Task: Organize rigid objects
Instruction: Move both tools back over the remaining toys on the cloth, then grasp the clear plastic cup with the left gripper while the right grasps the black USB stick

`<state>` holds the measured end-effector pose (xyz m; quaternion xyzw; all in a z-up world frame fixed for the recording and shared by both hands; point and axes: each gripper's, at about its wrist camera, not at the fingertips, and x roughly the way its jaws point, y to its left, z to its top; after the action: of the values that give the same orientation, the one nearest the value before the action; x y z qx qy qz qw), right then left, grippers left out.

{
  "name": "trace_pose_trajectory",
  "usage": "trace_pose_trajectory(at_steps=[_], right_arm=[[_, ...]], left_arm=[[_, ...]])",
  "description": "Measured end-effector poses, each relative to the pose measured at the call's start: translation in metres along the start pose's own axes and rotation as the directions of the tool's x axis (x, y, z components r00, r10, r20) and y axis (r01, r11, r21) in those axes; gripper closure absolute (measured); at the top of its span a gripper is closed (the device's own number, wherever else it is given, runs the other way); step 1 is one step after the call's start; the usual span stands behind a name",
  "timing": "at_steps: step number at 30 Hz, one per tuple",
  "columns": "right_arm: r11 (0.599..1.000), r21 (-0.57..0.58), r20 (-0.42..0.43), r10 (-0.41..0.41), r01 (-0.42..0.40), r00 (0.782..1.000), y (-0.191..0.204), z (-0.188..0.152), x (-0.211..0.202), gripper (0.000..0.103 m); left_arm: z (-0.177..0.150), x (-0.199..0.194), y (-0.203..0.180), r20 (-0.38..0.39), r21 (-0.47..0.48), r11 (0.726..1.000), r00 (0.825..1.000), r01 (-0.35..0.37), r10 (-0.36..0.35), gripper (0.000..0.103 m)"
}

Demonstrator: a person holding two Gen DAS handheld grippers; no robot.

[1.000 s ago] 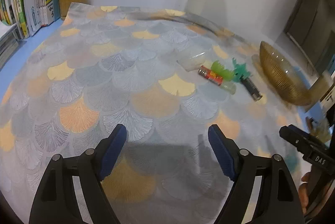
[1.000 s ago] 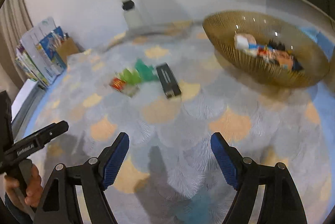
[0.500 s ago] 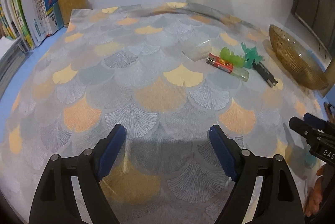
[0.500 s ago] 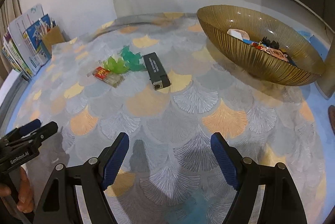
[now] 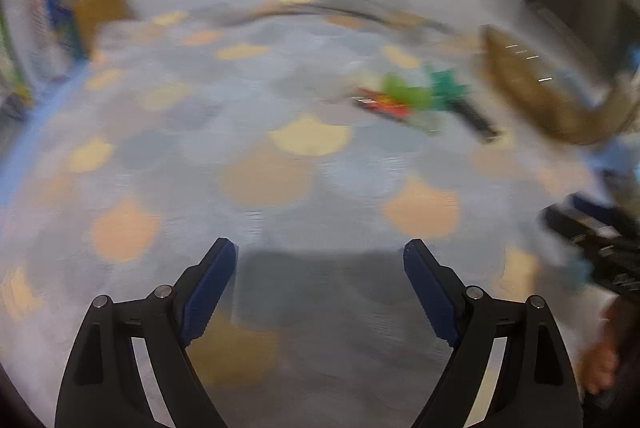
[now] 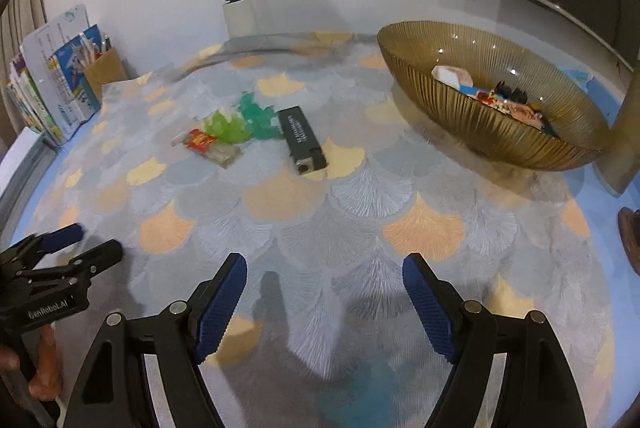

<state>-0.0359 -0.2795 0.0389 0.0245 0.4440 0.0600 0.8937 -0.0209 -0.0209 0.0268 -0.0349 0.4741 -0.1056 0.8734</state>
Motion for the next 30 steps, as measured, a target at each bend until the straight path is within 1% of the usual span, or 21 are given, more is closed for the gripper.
trace_pose_trajectory(at_steps=[1,2,3,5,8,10,12,14,15,17,18,20,21,22,23,24,25,26,27,29,30], right_arm=[[1.000,0.009,-0.048,0.029,-0.028,0.998,-0.001,0.003,-0.003,0.026],[1.000,0.012,-0.072,0.029,-0.028,0.997,-0.001,0.007,-0.006,0.031],[1.000,0.009,-0.080,0.020,-0.020,0.997,0.000,0.010,-0.009,0.038],[1.000,-0.019,-0.083,0.005,-0.007,0.997,0.005,0.023,-0.019,0.040],[0.997,-0.070,-0.051,0.028,-0.031,0.998,0.015,0.046,-0.027,0.040],[0.995,-0.096,-0.053,0.015,-0.020,0.998,0.020,0.061,-0.015,0.041],[0.994,-0.103,-0.071,0.016,-0.023,0.997,0.022,0.070,0.001,0.041],[0.990,-0.114,-0.086,0.074,-0.084,0.994,0.022,0.079,0.022,0.041],[0.989,-0.120,-0.083,0.077,-0.087,0.994,0.022,0.081,0.028,0.041],[0.988,-0.142,-0.088,0.043,-0.055,0.995,0.020,0.086,0.044,0.041],[0.989,-0.143,-0.096,0.022,-0.036,0.995,0.018,0.088,0.055,0.042],[0.991,-0.127,-0.106,0.020,-0.033,0.994,0.014,0.091,0.069,0.047],[0.992,-0.121,-0.115,0.025,-0.039,0.993,0.012,0.093,0.074,0.053],[0.992,-0.109,-0.140,0.043,-0.059,0.989,0.011,0.096,0.079,0.055],[0.993,-0.102,-0.137,0.053,-0.067,0.989,0.010,0.100,0.080,0.056],[0.993,-0.105,-0.123,0.044,-0.057,0.991,0.011,0.104,0.080,0.056],[0.993,-0.118,-0.102,0.014,-0.026,0.995,0.011,0.108,0.079,0.056],[0.991,-0.133,-0.104,-0.013,-0.001,0.994,0.013,0.111,0.081,0.056],[0.990,-0.138,-0.115,-0.016,0.000,0.993,0.015,0.111,0.083,0.056],[0.991,-0.133,-0.162,0.006,-0.028,0.987,0.015,0.108,0.091,0.056],[0.990,-0.136,-0.182,-0.002,-0.023,0.983,0.015,0.107,0.095,0.056]], left_arm=[[0.006,-0.002,0.005,-0.015,-0.016,0.999,0.999,0.040,-0.041,0.018],[0.013,-0.006,0.009,-0.015,-0.031,0.998,0.998,0.063,-0.063,0.019],[0.023,-0.010,0.013,-0.001,-0.040,0.996,0.997,0.081,-0.081,0.019],[0.046,-0.018,0.017,0.026,-0.027,0.994,0.995,0.102,-0.101,0.019],[0.071,-0.017,0.012,0.044,0.036,0.995,0.995,0.093,-0.095,0.019],[0.088,-0.005,0.008,0.049,0.089,0.994,0.996,0.066,-0.070,0.019],[0.100,0.011,0.008,0.038,0.106,0.992,0.997,0.061,-0.065,0.019],[0.110,0.031,0.014,0.025,0.103,0.993,0.998,0.051,-0.054,0.021],[0.113,0.039,0.015,0.016,0.096,0.994,0.998,0.053,-0.055,0.021],[0.119,0.055,0.020,-0.007,0.089,0.994,0.998,0.070,-0.070,0.025],[0.122,0.066,0.019,-0.022,0.096,0.992,0.997,0.079,-0.077,0.028],[0.127,0.077,0.017,-0.026,0.117,0.990,0.997,0.076,-0.073,0.032],[0.128,0.079,0.016,-0.018,0.124,0.990,0.998,0.068,-0.067,0.039],[0.129,0.082,0.016,-0.007,0.123,0.990,0.998,0.063,-0.063,0.050],[0.131,0.086,0.015,-0.012,0.111,0.991,0.997,0.072,-0.071,0.052],[0.132,0.089,0.015,-0.020,0.099,0.991,0.996,0.088,-0.087,0.052],[0.132,0.092,0.014,-0.023,0.092,0.990,0.994,0.108,-0.107,0.052],[0.131,0.091,0.014,-0.014,0.098,0.989,0.994,0.107,-0.106,0.052],[0.131,0.092,0.013,-0.017,0.106,0.988,0.994,0.111,-0.110,0.052],[0.130,0.091,0.012,-0.015,0.115,0.988,0.995,0.102,-0.101,0.052],[0.131,0.091,0.011,-0.015,0.114,0.988,0.995,0.103,-0.102,0.052]])
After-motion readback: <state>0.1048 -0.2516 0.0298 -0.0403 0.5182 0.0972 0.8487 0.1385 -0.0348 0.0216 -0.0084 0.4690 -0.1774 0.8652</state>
